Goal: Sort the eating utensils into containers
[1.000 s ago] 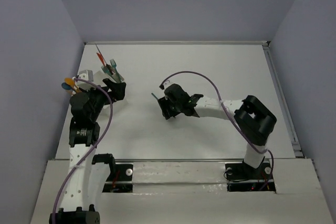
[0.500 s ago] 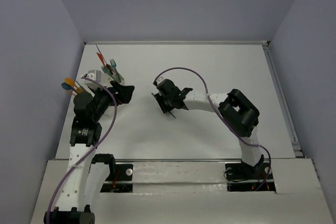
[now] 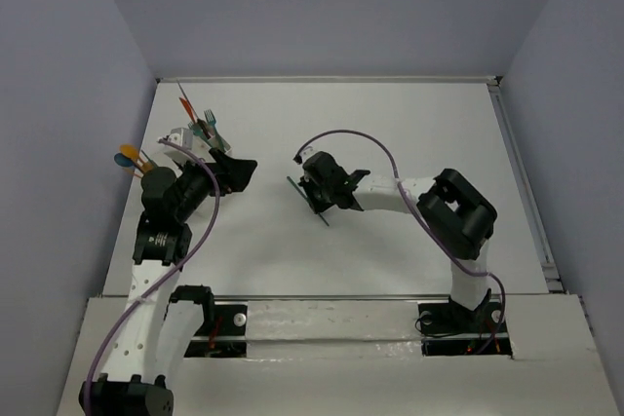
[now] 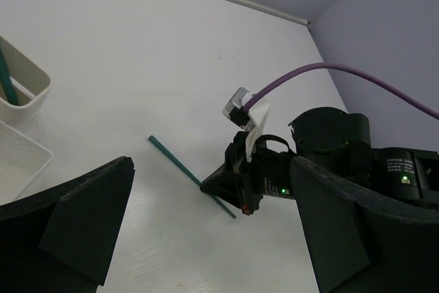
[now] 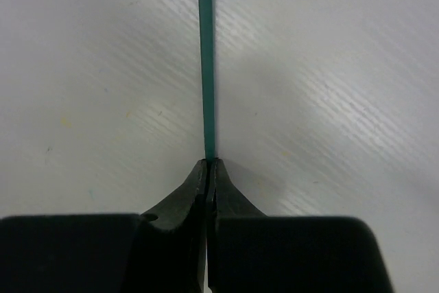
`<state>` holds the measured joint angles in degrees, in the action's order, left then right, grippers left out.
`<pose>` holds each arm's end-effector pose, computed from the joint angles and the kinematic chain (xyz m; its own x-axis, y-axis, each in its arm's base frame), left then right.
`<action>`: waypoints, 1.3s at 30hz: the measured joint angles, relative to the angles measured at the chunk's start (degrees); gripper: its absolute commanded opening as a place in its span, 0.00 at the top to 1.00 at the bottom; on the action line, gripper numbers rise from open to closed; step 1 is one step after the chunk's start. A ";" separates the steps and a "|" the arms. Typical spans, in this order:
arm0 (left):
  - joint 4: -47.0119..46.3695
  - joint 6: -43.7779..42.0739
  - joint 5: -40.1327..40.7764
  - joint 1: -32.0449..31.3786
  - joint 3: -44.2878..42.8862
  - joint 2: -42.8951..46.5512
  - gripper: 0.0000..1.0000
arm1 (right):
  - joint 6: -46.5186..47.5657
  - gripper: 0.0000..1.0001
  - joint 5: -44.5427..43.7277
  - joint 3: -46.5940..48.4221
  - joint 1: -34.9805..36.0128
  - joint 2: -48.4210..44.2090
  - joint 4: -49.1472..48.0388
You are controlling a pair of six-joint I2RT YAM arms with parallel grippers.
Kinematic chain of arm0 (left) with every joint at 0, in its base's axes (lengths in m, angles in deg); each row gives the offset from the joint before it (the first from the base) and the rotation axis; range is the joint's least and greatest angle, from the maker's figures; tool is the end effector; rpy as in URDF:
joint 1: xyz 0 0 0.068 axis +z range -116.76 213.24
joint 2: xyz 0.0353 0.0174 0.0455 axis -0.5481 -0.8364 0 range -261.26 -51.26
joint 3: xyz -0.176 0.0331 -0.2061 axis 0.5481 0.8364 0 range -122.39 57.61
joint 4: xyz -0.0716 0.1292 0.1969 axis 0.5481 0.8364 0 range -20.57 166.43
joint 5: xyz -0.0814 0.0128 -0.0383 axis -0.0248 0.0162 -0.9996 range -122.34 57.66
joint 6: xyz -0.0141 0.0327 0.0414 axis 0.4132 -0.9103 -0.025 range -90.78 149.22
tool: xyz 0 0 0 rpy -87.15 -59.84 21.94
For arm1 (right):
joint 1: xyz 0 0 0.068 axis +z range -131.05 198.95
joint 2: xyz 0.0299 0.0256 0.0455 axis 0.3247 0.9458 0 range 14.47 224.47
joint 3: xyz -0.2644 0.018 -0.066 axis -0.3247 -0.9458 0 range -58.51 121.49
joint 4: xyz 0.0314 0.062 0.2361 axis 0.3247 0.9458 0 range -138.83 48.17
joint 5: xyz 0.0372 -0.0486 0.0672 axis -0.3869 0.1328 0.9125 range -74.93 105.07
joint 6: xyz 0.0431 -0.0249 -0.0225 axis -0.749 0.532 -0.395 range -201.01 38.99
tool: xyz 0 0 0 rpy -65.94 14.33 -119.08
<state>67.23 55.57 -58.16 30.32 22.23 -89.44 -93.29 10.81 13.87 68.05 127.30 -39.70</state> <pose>0.1494 -0.0235 0.3245 -0.2228 -0.3887 -0.8940 0.4261 0.7860 -0.4479 0.2685 0.3059 0.1702 -0.6406 -0.4158 -0.6455 -0.5998 0.7959 0.0826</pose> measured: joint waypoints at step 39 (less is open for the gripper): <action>-17.05 17.31 14.56 -20.44 6.21 -15.19 1.00 | -7.26 1.00 8.74 -17.62 6.16 -28.59 -17.49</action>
<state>50.18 72.88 -43.61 9.88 28.44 -104.63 -100.54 19.56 -3.75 74.21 98.71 -57.19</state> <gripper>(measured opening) 0.047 0.020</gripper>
